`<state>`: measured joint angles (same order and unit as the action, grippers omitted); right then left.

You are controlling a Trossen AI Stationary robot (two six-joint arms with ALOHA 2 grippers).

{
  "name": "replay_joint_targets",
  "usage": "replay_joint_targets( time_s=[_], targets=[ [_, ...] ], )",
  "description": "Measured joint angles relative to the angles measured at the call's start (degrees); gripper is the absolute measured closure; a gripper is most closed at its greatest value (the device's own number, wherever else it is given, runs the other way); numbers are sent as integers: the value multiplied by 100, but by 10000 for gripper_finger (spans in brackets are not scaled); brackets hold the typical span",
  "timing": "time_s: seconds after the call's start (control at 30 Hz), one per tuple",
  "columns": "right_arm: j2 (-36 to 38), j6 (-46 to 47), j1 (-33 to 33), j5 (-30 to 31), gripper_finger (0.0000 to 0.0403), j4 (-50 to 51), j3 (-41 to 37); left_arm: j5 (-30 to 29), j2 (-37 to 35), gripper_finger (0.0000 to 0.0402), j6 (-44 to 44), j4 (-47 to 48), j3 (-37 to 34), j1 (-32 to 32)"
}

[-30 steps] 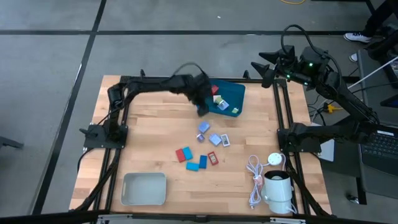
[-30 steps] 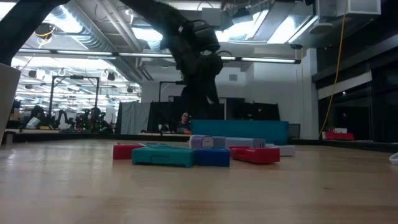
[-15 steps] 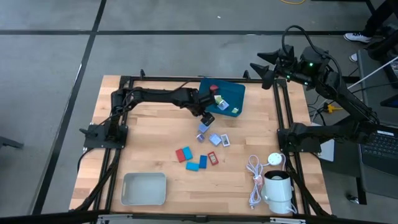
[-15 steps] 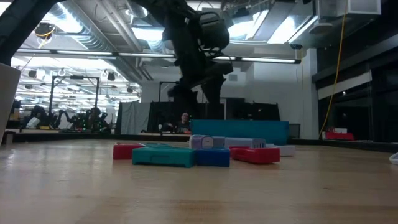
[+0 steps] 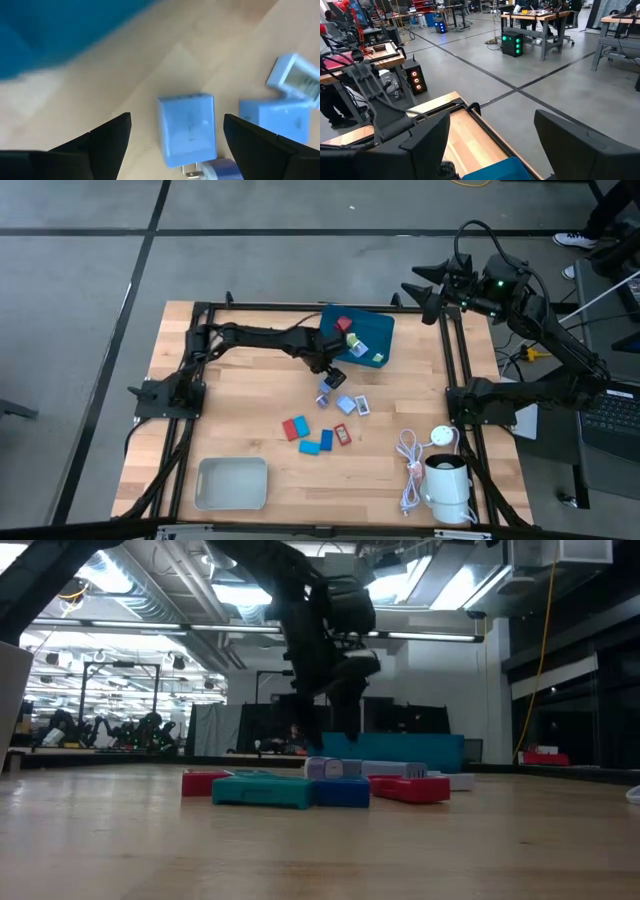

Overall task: Pick & Place Office items
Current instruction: Put the top light blue charger adapter into the blue bin

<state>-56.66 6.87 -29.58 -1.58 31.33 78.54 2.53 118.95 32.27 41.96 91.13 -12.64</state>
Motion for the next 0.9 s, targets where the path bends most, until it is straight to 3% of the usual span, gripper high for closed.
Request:
replay_joint_targets(
  time_s=[0.37, 0.57, 0.67, 0.83, 0.9],
  targets=[
    [0, 126, 0, 2, 105, 0, 0, 149, 470, 86, 96, -38, 0, 243],
    [0, 166, 0, 2, 105, 0, 0, -49, 635, 92, 152, 20, 28, 291],
    [0, 166, 0, 2, 105, 0, 0, -1, 722, 117, 153, 62, 31, 281],
    [0, 166, 0, 2, 105, 0, 0, 181, 768, 194, 121, 87, 35, 229],
    [0, 166, 0, 2, 105, 0, 0, 284, 766, 193, 117, 69, 33, 191]
  ],
)
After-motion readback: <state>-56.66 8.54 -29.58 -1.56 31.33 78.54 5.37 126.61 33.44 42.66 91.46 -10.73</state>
